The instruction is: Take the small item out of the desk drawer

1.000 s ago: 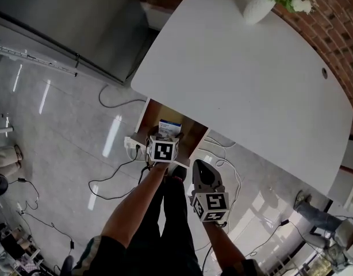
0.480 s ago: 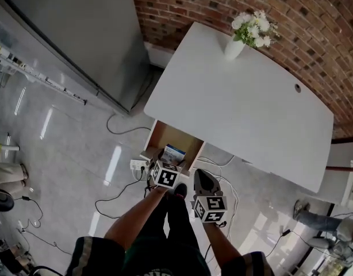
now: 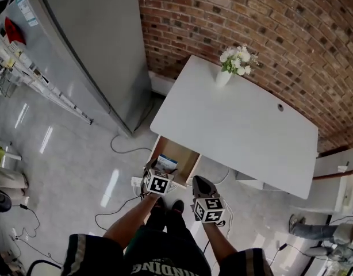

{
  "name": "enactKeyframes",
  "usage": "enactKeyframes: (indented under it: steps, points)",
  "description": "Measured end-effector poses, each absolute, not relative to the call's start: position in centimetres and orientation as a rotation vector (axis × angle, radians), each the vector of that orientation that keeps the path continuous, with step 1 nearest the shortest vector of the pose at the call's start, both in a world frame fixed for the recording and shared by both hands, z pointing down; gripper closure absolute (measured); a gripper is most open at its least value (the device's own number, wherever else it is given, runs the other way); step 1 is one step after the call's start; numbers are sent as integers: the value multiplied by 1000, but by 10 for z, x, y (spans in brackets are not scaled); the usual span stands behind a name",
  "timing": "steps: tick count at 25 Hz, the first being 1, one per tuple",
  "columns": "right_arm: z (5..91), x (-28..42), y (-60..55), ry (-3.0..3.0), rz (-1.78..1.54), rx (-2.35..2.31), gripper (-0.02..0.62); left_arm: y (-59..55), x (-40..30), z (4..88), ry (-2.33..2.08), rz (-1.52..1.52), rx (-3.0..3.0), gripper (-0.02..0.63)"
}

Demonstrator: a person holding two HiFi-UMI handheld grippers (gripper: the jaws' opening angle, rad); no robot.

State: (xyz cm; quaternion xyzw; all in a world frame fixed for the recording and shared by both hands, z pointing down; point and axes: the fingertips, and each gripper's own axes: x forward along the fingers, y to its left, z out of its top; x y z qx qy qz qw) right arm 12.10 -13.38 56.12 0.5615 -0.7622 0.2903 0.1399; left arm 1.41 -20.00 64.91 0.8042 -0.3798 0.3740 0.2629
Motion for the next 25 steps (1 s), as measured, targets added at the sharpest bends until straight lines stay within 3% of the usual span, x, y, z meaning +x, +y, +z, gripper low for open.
enactKeyframes:
  steps: [25]
  points:
    - [340, 141, -236, -2447, 217, 1761, 571, -302, 8, 387, -1257, 720, 2643, 167]
